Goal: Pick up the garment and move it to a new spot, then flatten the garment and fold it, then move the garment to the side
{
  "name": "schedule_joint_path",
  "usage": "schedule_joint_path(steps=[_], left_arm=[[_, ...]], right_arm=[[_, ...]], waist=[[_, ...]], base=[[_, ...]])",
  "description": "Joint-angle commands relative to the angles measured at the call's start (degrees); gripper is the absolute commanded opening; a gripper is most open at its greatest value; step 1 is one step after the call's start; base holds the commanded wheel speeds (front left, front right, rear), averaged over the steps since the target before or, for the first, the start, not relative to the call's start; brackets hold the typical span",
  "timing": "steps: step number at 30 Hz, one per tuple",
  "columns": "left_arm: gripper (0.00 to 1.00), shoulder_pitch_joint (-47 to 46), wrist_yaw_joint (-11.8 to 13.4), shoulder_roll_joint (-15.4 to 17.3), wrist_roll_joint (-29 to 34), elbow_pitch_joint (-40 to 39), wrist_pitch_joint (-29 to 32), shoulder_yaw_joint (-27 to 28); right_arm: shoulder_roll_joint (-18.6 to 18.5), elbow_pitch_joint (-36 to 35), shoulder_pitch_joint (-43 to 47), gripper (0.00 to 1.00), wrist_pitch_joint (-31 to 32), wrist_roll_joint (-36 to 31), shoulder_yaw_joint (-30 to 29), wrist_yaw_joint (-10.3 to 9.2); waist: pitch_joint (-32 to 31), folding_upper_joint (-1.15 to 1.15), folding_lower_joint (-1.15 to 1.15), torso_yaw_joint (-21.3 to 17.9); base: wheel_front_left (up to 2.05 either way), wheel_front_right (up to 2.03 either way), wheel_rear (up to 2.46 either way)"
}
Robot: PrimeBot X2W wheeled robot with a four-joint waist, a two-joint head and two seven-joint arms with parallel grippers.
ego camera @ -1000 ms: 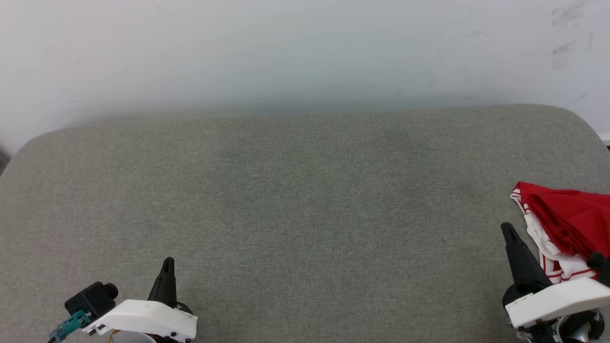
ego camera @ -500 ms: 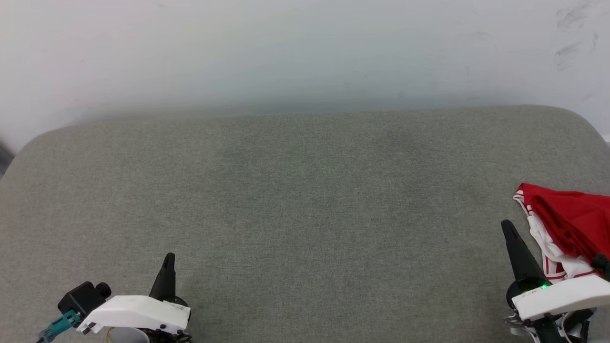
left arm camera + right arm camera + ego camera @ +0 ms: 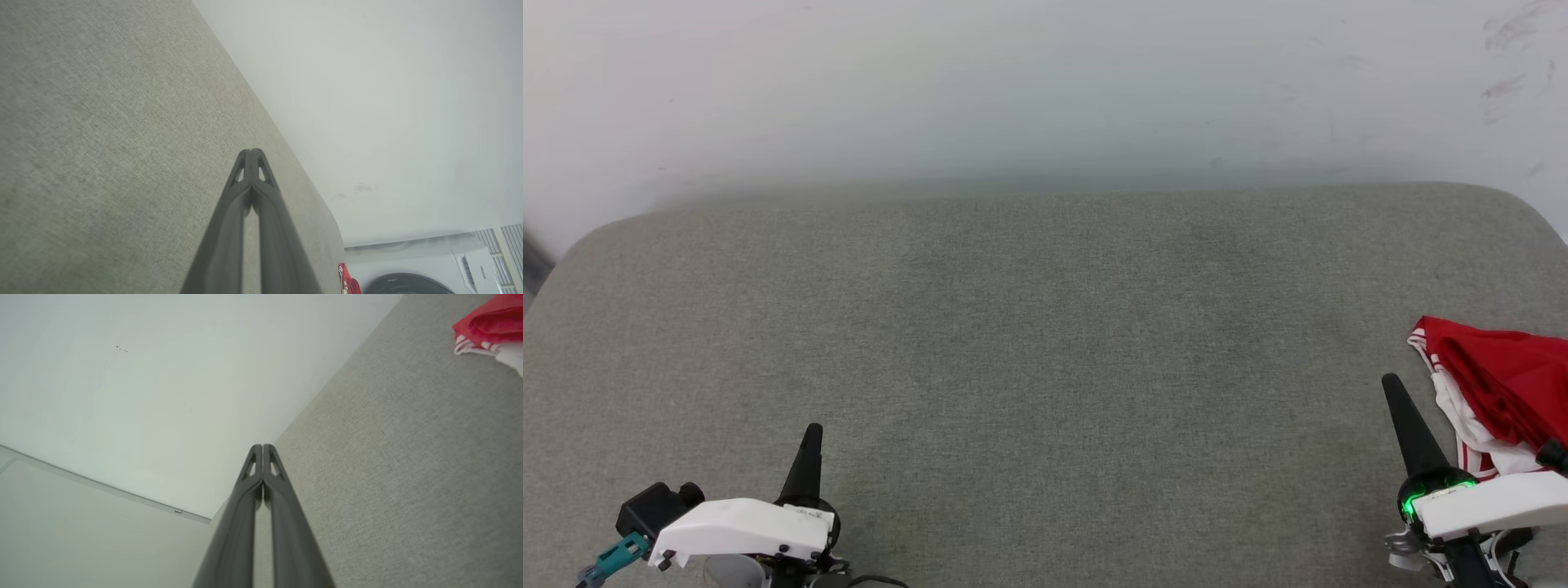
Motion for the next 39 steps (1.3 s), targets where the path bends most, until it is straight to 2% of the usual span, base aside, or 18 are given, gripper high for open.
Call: schedule_joint_path(steps=[1, 39], left_arm=[[0.0, -1.48, -0.57, -0.24, -1.41, -0.31, 0.43, 0.67], [0.0, -2.93, -4.93, -3.34, -16.88, 0.76, 5.52, 5.74]], right_arm=[[0.04, -0.01, -1.33, 0.0, 0.13, 1.82, -0.27, 0.0], [0.77, 4.79, -3.33, 0.0, 0.65, 20.58, -1.08, -0.01]], waist=[[0.0, 0.0, 0.0, 0.06], [-0.03, 0.0, 0.0, 1.16]], base=[[0.0, 0.0, 0.0], [0.0, 0.0, 0.0]])
